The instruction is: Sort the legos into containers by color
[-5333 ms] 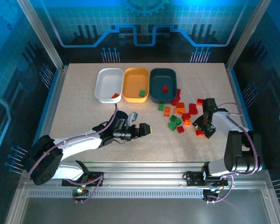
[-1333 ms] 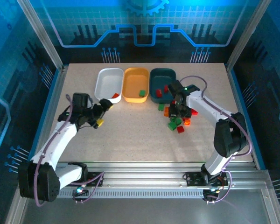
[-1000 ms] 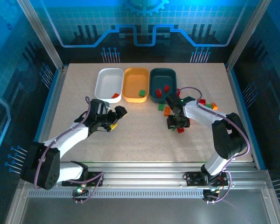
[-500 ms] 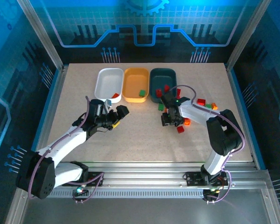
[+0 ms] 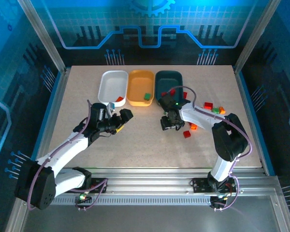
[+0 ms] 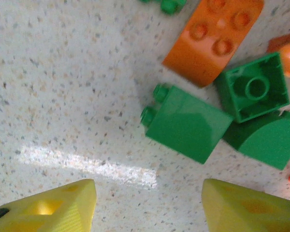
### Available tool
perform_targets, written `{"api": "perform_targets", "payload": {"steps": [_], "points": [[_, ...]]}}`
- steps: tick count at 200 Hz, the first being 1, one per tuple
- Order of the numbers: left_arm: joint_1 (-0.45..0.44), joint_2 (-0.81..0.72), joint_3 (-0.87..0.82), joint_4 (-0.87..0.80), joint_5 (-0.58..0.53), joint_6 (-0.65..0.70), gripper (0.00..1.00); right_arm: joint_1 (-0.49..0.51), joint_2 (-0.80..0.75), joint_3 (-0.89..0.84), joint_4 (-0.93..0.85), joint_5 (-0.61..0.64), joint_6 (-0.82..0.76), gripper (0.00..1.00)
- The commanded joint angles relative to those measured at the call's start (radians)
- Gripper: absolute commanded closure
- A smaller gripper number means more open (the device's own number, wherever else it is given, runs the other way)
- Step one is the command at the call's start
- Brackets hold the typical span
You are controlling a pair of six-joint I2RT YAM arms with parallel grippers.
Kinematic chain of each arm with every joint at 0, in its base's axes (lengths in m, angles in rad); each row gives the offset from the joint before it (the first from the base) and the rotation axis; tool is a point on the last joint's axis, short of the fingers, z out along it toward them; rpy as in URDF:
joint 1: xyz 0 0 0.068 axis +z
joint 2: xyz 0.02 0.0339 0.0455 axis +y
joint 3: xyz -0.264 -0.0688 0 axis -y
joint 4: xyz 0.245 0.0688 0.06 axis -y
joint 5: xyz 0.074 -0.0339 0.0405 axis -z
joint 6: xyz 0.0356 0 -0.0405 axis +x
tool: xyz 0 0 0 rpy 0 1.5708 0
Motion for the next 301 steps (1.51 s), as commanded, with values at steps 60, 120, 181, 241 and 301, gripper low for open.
{"api": "perform_targets", "payload": {"steps": [60, 120, 181, 241, 301], "points": [[-0.010, -0.066, -0.008, -0.080, -0.015, 0.031, 0.01, -0.031, 0.165, 0.133, -0.064, 0.122, 0.028, 0.35], [-0.010, -0.049, -0.016, -0.057, -0.006, 0.021, 0.01, -0.032, 0.160, 0.065, -0.023, 0.087, 0.079, 0.33], [-0.009, -0.051, -0.024, -0.049, -0.001, 0.014, 0.01, -0.043, 0.133, 0.027, 0.083, -0.098, 0.130, 0.38], [-0.010, -0.080, -0.025, -0.076, -0.011, 0.019, 0.01, -0.034, 0.191, 0.086, 0.074, -0.045, 0.157, 0.53], [0.040, -0.156, -0.015, -0.172, -0.072, 0.066, 0.01, 0.020, 0.001, 0.150, 0.045, 0.036, 0.117, 0.62]]}}
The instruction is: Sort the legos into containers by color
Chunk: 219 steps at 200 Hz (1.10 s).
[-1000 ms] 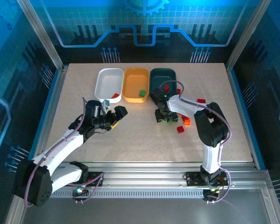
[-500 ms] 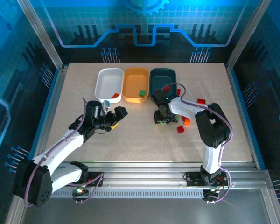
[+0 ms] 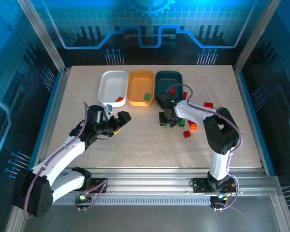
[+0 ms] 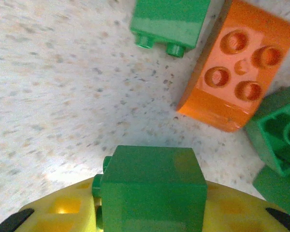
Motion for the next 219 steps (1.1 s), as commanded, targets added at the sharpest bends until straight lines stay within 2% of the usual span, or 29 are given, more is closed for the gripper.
{"api": "perform_targets", "payload": {"steps": [1, 21, 43, 81, 118, 131, 154, 177, 198, 219], "points": [[0.041, -0.059, -0.002, -0.073, -0.043, 0.037, 0.01, 0.030, -0.101, 0.095, -0.029, 0.061, -0.034, 0.62], [0.138, -0.087, -0.037, -0.091, -0.012, -0.011, 0.01, 0.018, -0.020, 0.216, 0.017, 0.040, -0.086, 0.62], [0.224, -0.103, -0.084, -0.106, 0.057, -0.041, 0.01, 0.001, 0.147, 0.426, 0.033, 0.000, -0.102, 0.62], [0.236, -0.134, -0.113, -0.169, 0.099, -0.017, 0.01, -0.006, 0.436, 0.855, -0.093, 0.001, -0.159, 0.61], [0.237, -0.186, -0.115, -0.189, 0.113, -0.012, 0.01, -0.012, 0.613, 1.117, -0.203, -0.011, -0.190, 0.59], [0.237, -0.191, -0.109, -0.191, 0.122, -0.010, 0.01, -0.012, 0.627, 1.148, -0.214, -0.020, -0.194, 0.57], [0.237, -0.186, -0.107, -0.158, 0.152, -0.015, 0.01, -0.014, 0.615, 1.176, -0.220, -0.044, -0.202, 0.38], [0.220, -0.176, -0.097, -0.118, 0.153, -0.018, 0.01, -0.012, 0.518, 1.137, -0.212, -0.032, -0.214, 0.35], [0.162, -0.152, -0.075, -0.097, 0.119, -0.013, 0.01, -0.016, 0.362, 1.000, -0.187, 0.006, -0.216, 0.35], [0.049, -0.103, -0.051, -0.037, 0.084, -0.005, 0.01, -0.031, 0.148, 0.711, -0.134, 0.086, -0.190, 0.36]]}}
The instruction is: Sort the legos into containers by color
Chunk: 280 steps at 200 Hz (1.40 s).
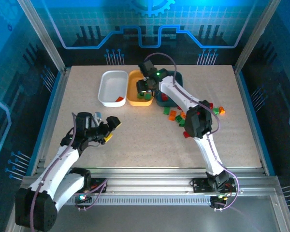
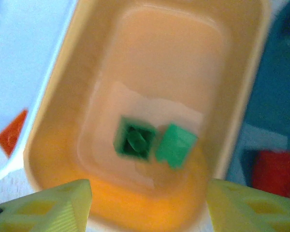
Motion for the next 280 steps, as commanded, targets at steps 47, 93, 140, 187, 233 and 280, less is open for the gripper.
{"api": "perform_targets", "payload": {"steps": [47, 93, 140, 187, 233, 280], "points": [[-0.395, 0.291, 0.115, 0.297, -0.068, 0.020, 0.01, -0.241, -0.779, -0.982, 0.125, 0.012, 0.110, 0.40], [-0.525, 0.527, 0.216, 0.412, -0.050, 0.006, 0.01, -0.412, -0.870, -1.226, 0.107, -0.170, 0.042, 0.36], [-0.535, 0.695, 0.212, 0.647, 0.013, -0.153, 0.01, -0.428, -0.766, -1.254, 0.147, -0.162, 0.055, 0.32], [-0.536, 0.691, 0.207, 0.662, 0.016, -0.167, 0.01, -0.430, -0.654, -1.219, 0.157, -0.108, 0.062, 0.36], [-0.534, 0.679, 0.216, 0.621, 0.011, -0.142, 0.01, -0.433, -0.598, -1.216, 0.171, -0.078, 0.057, 0.54], [-0.529, 0.670, 0.210, 0.606, 0.009, -0.132, 0.01, -0.410, -0.705, -1.237, 0.148, -0.031, 0.061, 0.67]]}}
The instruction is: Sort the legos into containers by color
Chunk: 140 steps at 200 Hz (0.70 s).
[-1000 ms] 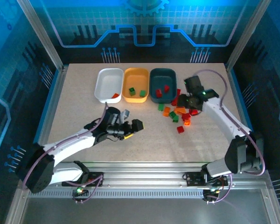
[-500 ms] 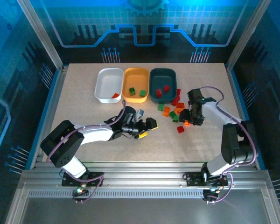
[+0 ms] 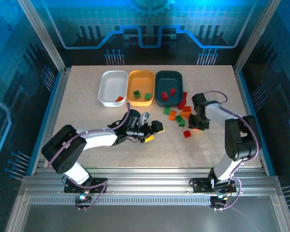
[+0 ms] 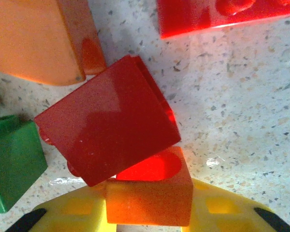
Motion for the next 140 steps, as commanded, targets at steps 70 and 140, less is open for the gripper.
{"api": "perform_targets", "payload": {"steps": [70, 140], "points": [[0.247, -0.237, -0.132, -0.101, 0.037, 0.030, 0.01, 0.240, -0.237, 0.199, -0.101, -0.011, 0.021, 0.67], [0.623, -0.552, -0.342, -0.320, 0.041, -0.062, 0.01, 0.562, 0.331, 0.803, 0.117, -0.098, -0.042, 0.67]]}}
